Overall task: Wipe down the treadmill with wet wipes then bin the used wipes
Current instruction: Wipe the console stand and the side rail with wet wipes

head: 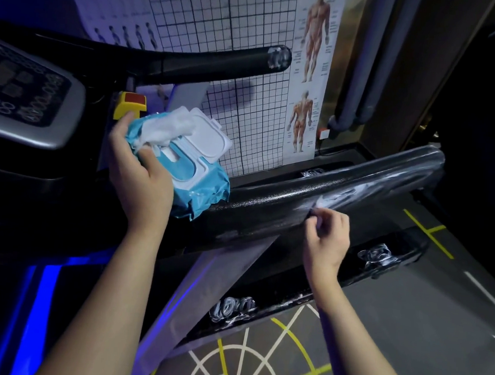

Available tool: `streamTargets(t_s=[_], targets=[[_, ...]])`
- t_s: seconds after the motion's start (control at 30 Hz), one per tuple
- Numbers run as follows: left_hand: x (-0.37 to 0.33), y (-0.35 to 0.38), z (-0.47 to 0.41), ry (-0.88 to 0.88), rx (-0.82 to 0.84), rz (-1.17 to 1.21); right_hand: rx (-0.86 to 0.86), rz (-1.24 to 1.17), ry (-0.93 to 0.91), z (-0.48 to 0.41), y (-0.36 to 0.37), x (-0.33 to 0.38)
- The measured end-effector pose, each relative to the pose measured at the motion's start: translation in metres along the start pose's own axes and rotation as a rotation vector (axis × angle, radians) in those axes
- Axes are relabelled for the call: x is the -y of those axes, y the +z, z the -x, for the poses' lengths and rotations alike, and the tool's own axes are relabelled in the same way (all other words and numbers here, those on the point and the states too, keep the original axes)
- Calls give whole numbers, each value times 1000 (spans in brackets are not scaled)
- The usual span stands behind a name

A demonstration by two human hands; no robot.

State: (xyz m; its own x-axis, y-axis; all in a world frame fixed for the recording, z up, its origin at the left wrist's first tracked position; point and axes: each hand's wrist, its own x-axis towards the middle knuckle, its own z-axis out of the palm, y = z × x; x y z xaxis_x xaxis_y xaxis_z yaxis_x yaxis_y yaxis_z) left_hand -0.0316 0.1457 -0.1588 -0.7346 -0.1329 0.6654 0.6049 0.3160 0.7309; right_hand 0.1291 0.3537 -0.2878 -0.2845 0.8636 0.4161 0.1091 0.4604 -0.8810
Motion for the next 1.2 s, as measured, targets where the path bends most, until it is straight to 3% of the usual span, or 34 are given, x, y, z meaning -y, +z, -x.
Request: streamTargets(t_s=[0.23, 0.4, 0.6, 0.8, 1.0, 1.07, 1.2], targets=[[-5, -1, -1, 10, -7, 29, 31, 29, 44, -9, -21, 0], [-16, 9, 3, 23, -38, 70, 107, -32, -171, 13, -6, 24], [-36, 49, 19, 20, -7, 124, 128, -15, -273, -3, 3, 16], [-24, 60, 27, 10, -7, 133, -79, 57, -74, -50, -15, -23], [-24, 63, 32, 21, 6, 141, -162, 50, 76, -75, -34, -27], [-24, 63, 31, 17, 7, 141, -123, 45, -18, -51, -27, -14], [-25, 61, 32, 15, 14, 133, 127, -25, -205, 0, -1, 6]])
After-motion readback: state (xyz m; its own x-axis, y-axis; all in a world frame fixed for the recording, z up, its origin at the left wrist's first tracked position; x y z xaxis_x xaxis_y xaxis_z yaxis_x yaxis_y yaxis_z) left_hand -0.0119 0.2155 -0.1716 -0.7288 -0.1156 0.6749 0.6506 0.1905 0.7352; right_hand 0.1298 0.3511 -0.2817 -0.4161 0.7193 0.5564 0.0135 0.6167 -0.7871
